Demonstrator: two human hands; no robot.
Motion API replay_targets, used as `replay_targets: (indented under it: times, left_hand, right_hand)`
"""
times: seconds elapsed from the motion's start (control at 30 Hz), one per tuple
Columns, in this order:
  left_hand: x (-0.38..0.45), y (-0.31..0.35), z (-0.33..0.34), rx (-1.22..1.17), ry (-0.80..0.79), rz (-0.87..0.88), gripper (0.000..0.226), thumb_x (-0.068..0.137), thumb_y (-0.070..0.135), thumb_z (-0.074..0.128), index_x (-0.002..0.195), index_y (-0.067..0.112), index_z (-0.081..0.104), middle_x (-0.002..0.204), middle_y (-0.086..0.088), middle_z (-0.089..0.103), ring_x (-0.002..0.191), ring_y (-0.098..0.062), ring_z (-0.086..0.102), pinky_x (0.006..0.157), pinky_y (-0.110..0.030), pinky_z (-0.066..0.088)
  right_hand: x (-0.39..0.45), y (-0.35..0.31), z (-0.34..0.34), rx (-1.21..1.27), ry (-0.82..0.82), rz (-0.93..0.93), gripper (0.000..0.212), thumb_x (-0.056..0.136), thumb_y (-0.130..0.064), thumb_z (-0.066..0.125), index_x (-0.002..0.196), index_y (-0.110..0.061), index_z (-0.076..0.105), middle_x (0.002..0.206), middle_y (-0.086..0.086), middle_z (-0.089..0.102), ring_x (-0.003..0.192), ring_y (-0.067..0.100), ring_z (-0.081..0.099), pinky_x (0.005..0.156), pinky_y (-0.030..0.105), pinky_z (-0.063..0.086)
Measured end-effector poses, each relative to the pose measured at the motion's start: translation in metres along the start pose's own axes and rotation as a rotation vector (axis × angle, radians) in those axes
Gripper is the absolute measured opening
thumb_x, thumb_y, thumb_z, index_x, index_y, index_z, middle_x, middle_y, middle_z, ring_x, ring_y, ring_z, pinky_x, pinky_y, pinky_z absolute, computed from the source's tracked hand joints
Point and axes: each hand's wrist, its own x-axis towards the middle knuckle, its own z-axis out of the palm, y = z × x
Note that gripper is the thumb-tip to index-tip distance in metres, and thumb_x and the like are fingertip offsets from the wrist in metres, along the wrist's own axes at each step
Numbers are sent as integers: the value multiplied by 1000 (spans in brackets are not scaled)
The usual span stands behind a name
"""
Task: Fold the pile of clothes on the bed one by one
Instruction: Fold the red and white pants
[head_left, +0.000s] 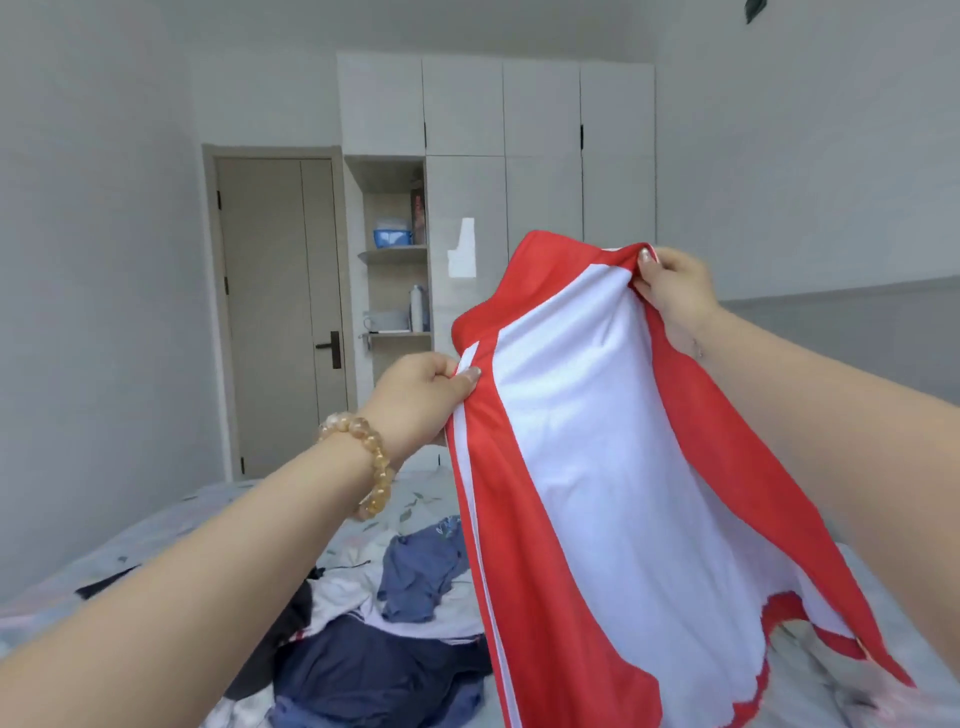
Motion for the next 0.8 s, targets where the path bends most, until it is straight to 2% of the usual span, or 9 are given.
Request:
replay_targets:
  times: [0.07, 0.17, 0.27, 0.33, 0.43, 0.53, 0.6, 0.7, 0.8]
  left_hand:
    - [-16, -39, -16, -77, 19, -90, 26, 97, 26, 55, 85, 3, 60, 88, -19, 68, 72, -23, 65, 71, -35, 59]
    - [-42, -112, -39, -141, 73, -235, 34, 97, 26, 55, 97, -7, 60, 94, -24, 70, 77, -29, 67, 76, -42, 59]
    - [-82, -198, -52, -215, 151, -371, 27, 97, 25, 56, 93, -1, 58, 79, -21, 65, 67, -26, 62, 66, -39, 55]
    - [-116, -258, -57, -210, 232, -476, 24, 96, 26, 56, 87, 4, 55, 71, -13, 55, 62, -24, 55, 62, -38, 50]
    - [-164, -334, -66, -186, 360, -614, 31, 95, 30, 56, 86, 0, 54, 73, -10, 54, 64, -21, 50, 60, -32, 44]
    - [-198, -389, -76, -89, 513, -704, 25, 96, 26, 55, 85, 3, 59, 70, -8, 56, 64, -20, 50, 54, -22, 42]
    - [-215, -417, -80, -12, 563, -748, 25, 96, 25, 55, 82, 5, 57, 65, -8, 53, 64, -21, 49, 58, -31, 42]
    - [-233, -441, -92, 141, 606, -810, 27, 96, 28, 52, 81, 6, 55, 63, -12, 56, 61, -28, 52, 61, -37, 43]
    - [-243, -447, -107, 285, 713, -827, 27, 97, 27, 50, 82, 5, 53, 62, -9, 56, 60, -26, 52, 58, -35, 38]
  right_hand:
    - [-6, 35, 43, -35, -76, 33, 18, 99, -13, 52, 88, -12, 66, 79, 0, 58, 84, 15, 53, 82, 27, 48]
    - [-40, 96, 106, -107, -186, 115, 17, 97, -15, 55, 86, -12, 67, 76, -2, 59, 74, 9, 52, 74, 22, 46]
    - [-91, 169, 163, -157, -291, 197, 18, 96, -12, 56, 82, -12, 68, 71, -7, 57, 66, 3, 50, 65, 14, 44]
    - [-132, 227, 198, -196, -375, 260, 16, 96, -10, 57, 88, -4, 69, 75, -4, 60, 70, 5, 51, 66, 14, 44]
    - [-200, 306, 243, -266, -482, 348, 21, 95, -8, 58, 94, 12, 66, 82, 6, 59, 79, 12, 50, 72, 23, 42]
    - [-257, 360, 284, -307, -564, 408, 23, 93, -6, 60, 95, 17, 64, 78, 26, 59, 79, 14, 47, 71, 23, 39]
    - [-286, 386, 314, -309, -632, 395, 22, 93, -5, 59, 91, 16, 65, 84, 30, 62, 82, 14, 47, 74, 26, 39]
    - [-321, 406, 358, -304, -727, 369, 16, 94, -9, 59, 94, 3, 71, 90, 11, 67, 87, 15, 57, 85, 32, 46]
    - [-353, 413, 396, -292, -785, 300, 17, 95, -10, 58, 98, 1, 71, 97, 8, 67, 95, 23, 61, 91, 34, 46]
